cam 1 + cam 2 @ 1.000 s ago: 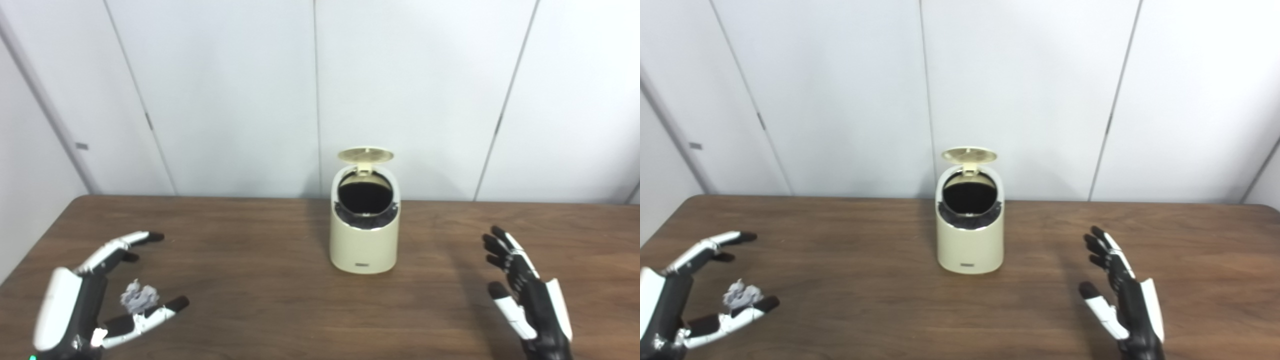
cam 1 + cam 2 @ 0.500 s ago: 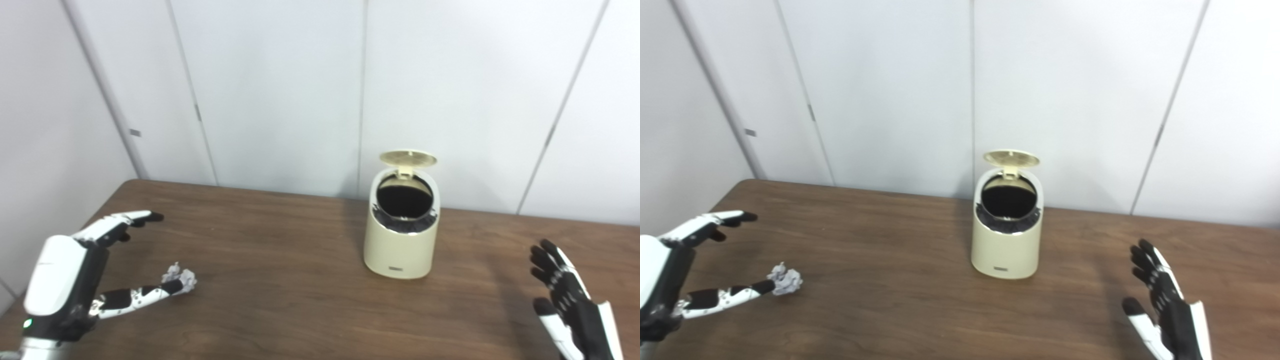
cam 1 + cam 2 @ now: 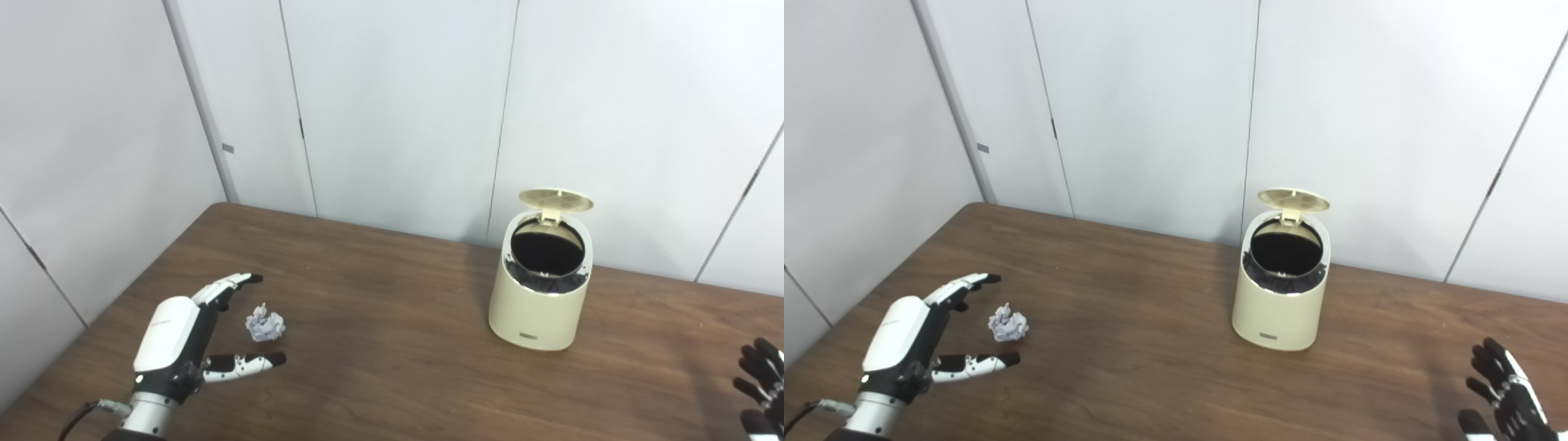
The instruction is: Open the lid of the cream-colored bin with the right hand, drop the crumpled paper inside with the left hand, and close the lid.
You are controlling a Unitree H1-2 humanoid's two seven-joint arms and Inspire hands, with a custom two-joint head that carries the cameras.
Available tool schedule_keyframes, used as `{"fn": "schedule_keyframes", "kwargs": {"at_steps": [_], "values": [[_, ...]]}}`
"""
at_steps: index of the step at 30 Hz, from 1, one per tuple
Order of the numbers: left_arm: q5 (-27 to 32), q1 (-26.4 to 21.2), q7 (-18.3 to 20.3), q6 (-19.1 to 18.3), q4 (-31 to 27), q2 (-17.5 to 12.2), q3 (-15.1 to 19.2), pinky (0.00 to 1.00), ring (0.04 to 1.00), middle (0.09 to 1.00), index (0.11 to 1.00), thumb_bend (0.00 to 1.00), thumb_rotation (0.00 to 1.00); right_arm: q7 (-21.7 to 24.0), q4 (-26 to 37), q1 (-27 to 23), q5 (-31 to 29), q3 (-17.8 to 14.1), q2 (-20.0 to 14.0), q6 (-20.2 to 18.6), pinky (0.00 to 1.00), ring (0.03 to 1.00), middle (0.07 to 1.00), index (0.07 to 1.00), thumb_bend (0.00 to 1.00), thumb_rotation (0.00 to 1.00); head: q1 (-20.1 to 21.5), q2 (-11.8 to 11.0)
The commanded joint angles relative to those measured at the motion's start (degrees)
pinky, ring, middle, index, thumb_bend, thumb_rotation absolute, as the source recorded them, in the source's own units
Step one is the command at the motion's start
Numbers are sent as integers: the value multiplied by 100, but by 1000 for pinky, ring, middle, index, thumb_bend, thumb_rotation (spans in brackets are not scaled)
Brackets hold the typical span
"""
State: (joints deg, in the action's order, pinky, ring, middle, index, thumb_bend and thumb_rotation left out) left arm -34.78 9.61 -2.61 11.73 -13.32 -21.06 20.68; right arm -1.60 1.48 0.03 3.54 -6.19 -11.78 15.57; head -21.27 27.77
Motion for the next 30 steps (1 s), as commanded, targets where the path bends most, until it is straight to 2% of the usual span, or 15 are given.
{"fn": "schedule_keyframes", "kwargs": {"at_steps": [1,4,8,10,14,21,25,30], "values": [[-57,-126,-225,8,1,-143,-36,651,787,833,820,1000,422,70,188,-139,-71,-41,-123,121,761,859,867,891,701,782,-52,5],[-122,-174,-268,-29,134,-143,-120,638,780,829,816,1000,459,138,105,-170,-132,-58,-175,241,721,843,844,869,686,774,-157,-4],[-269,-224,-379,-102,239,-153,-223,636,781,833,822,1000,473,144,84,-196,-152,-88,-199,265,670,818,825,844,721,782,-306,-25],[-344,-244,-470,-118,284,-167,-261,638,784,835,827,1000,457,28,92,-197,47,-128,-186,190,603,781,795,813,810,802,-350,-29],[-477,-291,-610,-202,332,-172,-297,650,795,851,842,1000,452,-19,104,-188,194,-176,-208,94,556,758,784,790,940,847,-516,-44],[-799,-438,-878,-288,466,-289,-373,663,805,860,867,1000,438,-13,59,-201,201,-223,-238,138,508,706,746,762,967,861,-675,-81],[-850,-519,-898,-389,463,-386,-370,639,794,852,870,1000,425,-2,43,-200,181,-244,-243,110,500,706,739,757,981,863,-713,-101],[-867,-574,-863,-557,427,-504,-368,662,809,839,861,1000,441,-8,-27,-227,197,-252,-247,163,491,695,725,753,991,870,-702,-107]]}}
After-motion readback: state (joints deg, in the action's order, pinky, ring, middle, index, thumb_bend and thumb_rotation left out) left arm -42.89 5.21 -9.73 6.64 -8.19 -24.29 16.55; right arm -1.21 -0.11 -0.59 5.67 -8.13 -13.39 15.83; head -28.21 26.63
